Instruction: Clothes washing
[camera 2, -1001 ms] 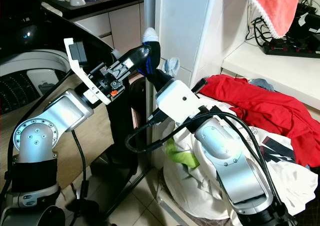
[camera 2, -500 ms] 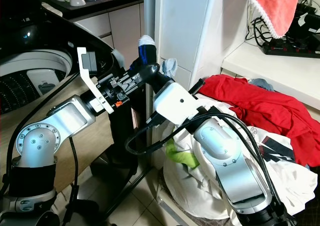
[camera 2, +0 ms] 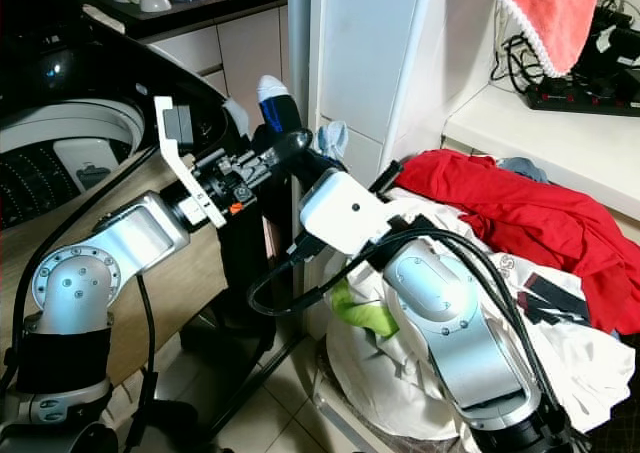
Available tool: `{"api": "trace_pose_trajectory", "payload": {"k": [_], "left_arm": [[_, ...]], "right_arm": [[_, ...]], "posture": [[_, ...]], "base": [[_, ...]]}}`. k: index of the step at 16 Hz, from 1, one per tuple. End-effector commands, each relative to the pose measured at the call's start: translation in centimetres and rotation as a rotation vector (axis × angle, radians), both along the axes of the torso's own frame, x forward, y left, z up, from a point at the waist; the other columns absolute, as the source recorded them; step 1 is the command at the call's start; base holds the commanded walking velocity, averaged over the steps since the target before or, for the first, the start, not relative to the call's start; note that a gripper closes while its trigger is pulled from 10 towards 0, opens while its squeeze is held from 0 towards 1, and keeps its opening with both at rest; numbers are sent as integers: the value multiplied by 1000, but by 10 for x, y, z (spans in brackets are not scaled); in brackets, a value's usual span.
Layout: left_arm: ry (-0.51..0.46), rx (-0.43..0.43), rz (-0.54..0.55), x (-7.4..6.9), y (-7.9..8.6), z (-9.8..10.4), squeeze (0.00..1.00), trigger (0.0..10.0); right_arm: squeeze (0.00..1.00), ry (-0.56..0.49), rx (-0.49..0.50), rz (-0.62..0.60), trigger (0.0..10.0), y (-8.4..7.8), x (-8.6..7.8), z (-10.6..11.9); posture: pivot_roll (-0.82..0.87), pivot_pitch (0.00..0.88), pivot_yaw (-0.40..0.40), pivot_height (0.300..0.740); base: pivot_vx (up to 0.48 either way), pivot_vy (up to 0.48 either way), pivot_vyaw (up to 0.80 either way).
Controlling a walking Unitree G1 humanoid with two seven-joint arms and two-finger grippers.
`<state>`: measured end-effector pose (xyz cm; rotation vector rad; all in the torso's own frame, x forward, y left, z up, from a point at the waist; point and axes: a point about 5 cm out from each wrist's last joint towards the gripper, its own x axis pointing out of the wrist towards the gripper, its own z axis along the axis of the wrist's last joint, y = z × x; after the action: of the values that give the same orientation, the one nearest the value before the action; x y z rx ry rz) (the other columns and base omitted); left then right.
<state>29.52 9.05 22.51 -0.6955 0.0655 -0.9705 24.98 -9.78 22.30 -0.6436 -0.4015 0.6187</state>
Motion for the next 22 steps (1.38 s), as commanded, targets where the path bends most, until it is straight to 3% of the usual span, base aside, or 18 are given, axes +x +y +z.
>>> {"api": "trace_pose_trajectory", "payload": {"k": [1,8,9,10,15,17,18,20,22], "left_arm": [[-44,15,0,-2,0,4,0,0],[-57,-4,22,1,3,6,0,0],[-55,-6,21,1,3,6,0,0],[-55,-7,21,1,3,6,0,0],[-75,-15,78,8,11,13,0,0],[-133,22,189,19,29,22,0,0],[-202,106,367,33,56,33,0,0],[-286,213,606,45,96,50,0,0],[-393,525,892,54,144,67,0,0]], "right_arm": [[0,-8,-3,1,0,-1,0,1],[0,-2,8,4,0,-1,1,0],[1000,0,11,2,5451,-1,1,0],[1000,0,12,2,10000,-1,1,0],[1000,12,47,20,10000,1,2,1],[1000,34,54,20,10000,2,2,1],[0,48,51,26,10000,3,1,0],[0,61,44,42,10000,6,0,-2],[0,81,31,67,10000,9,-1,-5]], "posture": [[-103,0,18,740],[-100,0,18,740],[-100,0,18,740],[-99,0,19,740],[-95,0,19,740],[-97,0,20,740],[-98,0,22,740],[-97,0,24,740],[-89,0,18,740]], "base": [[0,0,0],[0,0,0],[0,0,0],[0,0,0],[0,0,0],[0,0,0],[0,0,0],[0,0,0],[0,0,0]]}}
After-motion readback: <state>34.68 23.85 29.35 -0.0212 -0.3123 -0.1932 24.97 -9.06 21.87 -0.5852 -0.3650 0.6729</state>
